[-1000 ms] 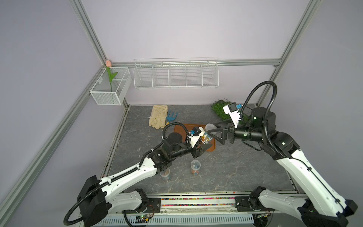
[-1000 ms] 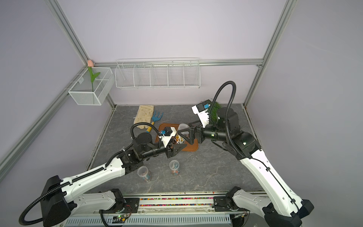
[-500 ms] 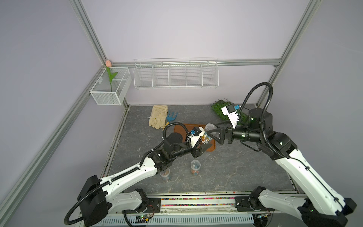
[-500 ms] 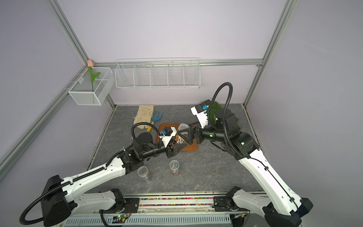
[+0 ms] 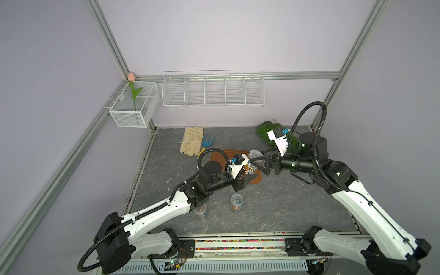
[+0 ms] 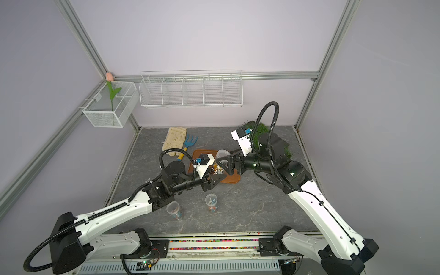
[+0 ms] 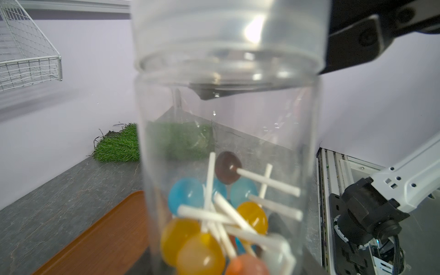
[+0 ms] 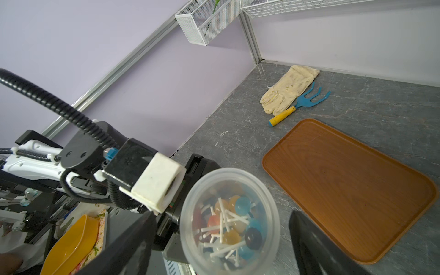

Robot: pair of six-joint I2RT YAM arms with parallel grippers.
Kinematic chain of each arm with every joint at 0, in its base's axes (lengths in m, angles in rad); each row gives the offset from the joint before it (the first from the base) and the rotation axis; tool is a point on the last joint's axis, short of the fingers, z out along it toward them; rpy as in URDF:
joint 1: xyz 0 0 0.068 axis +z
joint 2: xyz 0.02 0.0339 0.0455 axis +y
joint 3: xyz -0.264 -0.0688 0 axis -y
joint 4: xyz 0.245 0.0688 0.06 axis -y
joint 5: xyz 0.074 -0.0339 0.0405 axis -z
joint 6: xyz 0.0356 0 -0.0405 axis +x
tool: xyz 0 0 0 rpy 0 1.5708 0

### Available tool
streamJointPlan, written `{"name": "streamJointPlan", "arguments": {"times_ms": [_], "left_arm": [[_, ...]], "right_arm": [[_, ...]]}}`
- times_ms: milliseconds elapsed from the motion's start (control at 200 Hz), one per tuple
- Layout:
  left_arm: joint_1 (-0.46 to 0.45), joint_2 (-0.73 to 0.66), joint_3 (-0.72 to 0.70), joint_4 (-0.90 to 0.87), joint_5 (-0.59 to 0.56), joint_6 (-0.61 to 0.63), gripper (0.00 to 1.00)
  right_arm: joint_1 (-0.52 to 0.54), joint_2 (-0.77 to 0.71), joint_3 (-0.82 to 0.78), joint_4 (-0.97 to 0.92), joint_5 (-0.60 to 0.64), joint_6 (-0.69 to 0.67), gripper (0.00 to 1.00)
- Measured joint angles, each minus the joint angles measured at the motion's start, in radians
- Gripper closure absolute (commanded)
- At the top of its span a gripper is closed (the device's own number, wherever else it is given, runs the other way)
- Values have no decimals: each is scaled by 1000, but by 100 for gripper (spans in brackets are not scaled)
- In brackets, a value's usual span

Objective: Pour the candies out of the jar
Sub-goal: Unscrew the lid from the jar.

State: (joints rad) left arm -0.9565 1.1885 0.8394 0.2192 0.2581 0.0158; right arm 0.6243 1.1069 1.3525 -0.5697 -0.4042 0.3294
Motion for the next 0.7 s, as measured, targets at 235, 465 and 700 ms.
{"name": "streamJointPlan", "arguments": {"times_ms": [235, 465, 700], "left_arm": [[0, 0, 0, -5, -1, -1, 56], [0, 0, 0, -13, -8, 0, 56], [0, 0, 0, -13, -14, -1, 56]], "right_arm": [[0, 37, 4, 15, 19, 8, 29], [7, 45, 7, 37, 17, 4, 41], [7, 51, 13, 38, 13, -14, 49]]}}
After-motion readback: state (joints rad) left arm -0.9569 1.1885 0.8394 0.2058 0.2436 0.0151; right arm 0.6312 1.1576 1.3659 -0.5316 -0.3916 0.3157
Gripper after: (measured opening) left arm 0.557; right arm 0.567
